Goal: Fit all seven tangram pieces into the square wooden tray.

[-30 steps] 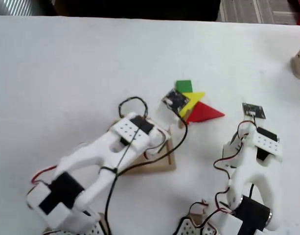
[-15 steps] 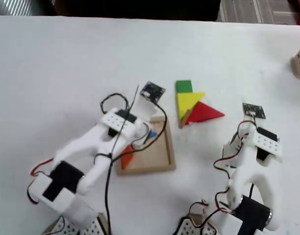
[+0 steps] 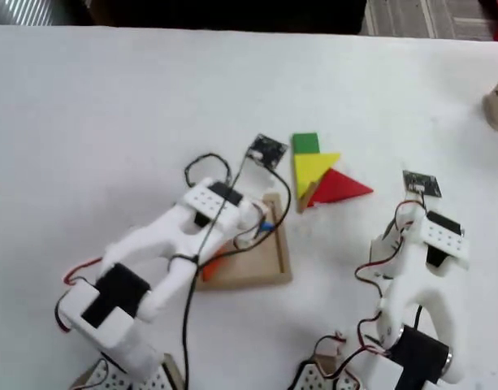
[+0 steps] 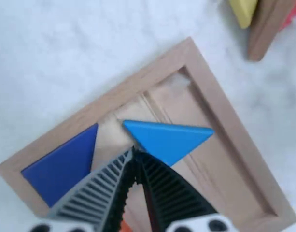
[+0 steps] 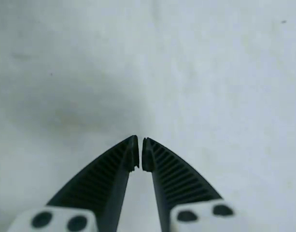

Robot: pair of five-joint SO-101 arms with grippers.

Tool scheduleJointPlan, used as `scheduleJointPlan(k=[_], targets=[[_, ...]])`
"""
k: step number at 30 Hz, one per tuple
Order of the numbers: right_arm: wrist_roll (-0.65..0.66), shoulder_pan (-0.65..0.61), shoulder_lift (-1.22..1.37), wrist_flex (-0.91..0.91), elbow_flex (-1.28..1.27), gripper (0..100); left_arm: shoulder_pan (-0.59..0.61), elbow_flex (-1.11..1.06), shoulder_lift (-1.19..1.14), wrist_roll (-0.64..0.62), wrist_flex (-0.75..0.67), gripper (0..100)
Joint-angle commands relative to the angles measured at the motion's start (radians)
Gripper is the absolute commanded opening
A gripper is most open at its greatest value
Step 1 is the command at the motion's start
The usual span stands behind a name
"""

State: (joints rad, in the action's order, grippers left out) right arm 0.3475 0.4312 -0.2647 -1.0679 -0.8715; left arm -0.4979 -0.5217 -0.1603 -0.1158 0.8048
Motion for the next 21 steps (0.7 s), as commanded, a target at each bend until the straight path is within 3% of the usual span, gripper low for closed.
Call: scheduleJointPlan(k=[1, 9, 17, 21], targets=[[0.015, 0.005, -0.005, 0.010, 0.005, 1.7, -0.008, 0.048, 0.015, -0.009, -0.018, 2], [0.015, -0.016, -0.005, 0.010, 0.005, 1.7, -0.016, 0.035, 0.188, -0.002, 0.120, 2], [0.015, -0.019, -0.005, 0.010, 0.005, 1.7, -0.239, -0.075, 0.194, 0.140, 0.003, 2], [0.015, -0.016, -0.005, 0.010, 0.005, 1.7, -0.251, -0.084, 0.171, 0.138, -0.069, 2]])
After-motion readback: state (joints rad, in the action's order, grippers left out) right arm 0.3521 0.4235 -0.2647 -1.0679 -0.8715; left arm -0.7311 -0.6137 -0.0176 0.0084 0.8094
